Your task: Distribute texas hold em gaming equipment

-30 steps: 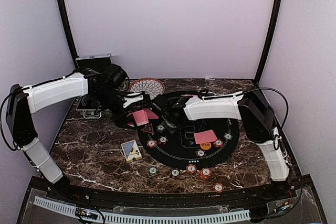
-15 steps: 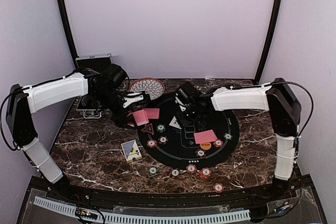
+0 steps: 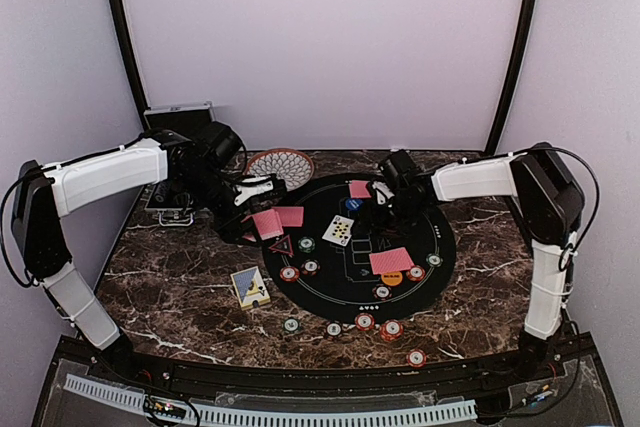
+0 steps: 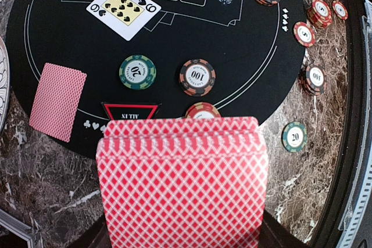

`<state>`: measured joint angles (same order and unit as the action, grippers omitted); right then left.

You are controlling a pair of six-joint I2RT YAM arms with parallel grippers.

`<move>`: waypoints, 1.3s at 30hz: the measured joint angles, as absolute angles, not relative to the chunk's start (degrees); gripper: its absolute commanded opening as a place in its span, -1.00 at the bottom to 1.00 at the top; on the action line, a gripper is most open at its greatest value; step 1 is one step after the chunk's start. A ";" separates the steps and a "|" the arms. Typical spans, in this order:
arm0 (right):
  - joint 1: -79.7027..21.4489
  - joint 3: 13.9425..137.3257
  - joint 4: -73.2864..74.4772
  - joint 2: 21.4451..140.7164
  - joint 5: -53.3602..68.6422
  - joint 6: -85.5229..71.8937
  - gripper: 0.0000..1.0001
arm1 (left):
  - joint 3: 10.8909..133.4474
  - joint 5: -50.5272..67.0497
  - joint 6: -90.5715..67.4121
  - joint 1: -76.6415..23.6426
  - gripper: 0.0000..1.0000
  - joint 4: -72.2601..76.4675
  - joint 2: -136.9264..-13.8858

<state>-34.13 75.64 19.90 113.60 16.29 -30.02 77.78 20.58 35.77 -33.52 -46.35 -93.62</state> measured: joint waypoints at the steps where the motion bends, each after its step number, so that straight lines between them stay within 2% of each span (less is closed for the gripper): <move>1: -34.13 76.20 19.79 114.52 17.28 -30.44 0.33 | 77.78 20.60 35.77 -33.52 -1.00 -46.35 -93.62; 15: -33.80 91.96 22.63 125.97 22.41 -32.34 0.31 | 77.84 20.60 35.81 -33.52 -1.00 -46.37 -93.62; 25: -33.21 95.26 23.90 128.16 25.30 -33.08 0.30 | 77.84 20.60 35.81 -33.52 -1.00 -46.37 -93.62; 29: -32.91 93.86 23.24 127.00 25.52 -33.54 0.39 | 77.84 20.60 35.81 -33.52 -1.00 -46.35 -93.62; 33: -32.88 89.36 22.00 122.37 27.66 -35.92 0.58 | 77.84 20.64 35.81 -33.52 -1.00 -46.33 -93.62; 39: -33.98 85.47 13.61 114.50 36.75 -42.52 0.69 | 77.87 20.75 35.81 -33.52 -1.00 -46.28 -93.62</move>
<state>-33.98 85.47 13.61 114.50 36.75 -42.52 77.87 20.75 35.81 -33.52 -46.28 -93.62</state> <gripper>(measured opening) 0.832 0.688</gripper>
